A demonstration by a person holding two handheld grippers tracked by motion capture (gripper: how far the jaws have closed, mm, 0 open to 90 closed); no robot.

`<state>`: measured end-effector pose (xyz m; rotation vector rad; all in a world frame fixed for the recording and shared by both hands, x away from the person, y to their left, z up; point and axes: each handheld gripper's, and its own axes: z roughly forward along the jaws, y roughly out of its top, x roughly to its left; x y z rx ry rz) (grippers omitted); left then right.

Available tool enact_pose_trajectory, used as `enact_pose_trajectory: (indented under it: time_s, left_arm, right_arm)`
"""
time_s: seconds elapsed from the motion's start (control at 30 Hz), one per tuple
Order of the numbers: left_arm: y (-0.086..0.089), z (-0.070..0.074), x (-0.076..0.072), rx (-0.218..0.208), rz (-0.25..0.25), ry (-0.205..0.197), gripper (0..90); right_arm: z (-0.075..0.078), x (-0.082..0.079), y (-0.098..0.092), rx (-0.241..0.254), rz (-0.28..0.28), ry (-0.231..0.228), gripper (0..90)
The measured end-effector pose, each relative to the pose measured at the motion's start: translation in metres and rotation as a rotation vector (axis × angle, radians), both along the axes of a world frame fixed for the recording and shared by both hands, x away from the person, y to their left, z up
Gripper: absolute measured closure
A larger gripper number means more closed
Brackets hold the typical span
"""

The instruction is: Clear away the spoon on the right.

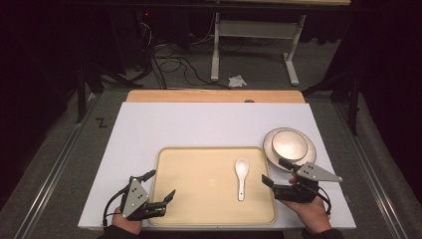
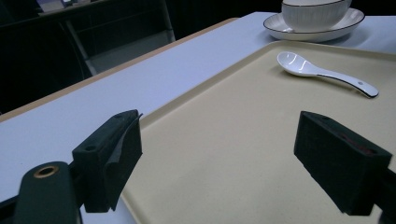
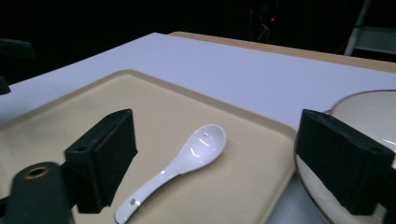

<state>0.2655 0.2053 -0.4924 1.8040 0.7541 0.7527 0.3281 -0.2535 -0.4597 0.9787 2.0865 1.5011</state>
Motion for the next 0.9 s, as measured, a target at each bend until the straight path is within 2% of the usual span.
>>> enact_pose_trajectory:
  time_s: [0.17,0.5,0.9]
  left_arm:
    - [0.0,0.0,0.0,0.002,0.0,-0.001,15.8]
    - [0.0,0.001,-0.001,-0.002,0.001,-0.002,15.8]
    - [0.0,0.002,-0.001,-0.002,-0.007,-0.007,15.8]
  right_arm:
    - [-0.007,-0.007,-0.014,-0.046,-0.041,-0.015,0.5]
    - [-0.017,-0.007,-0.014,-0.065,-0.045,-0.008,0.5]
    - [-0.021,-0.005,-0.012,-0.054,-0.033,0.011,0.5]
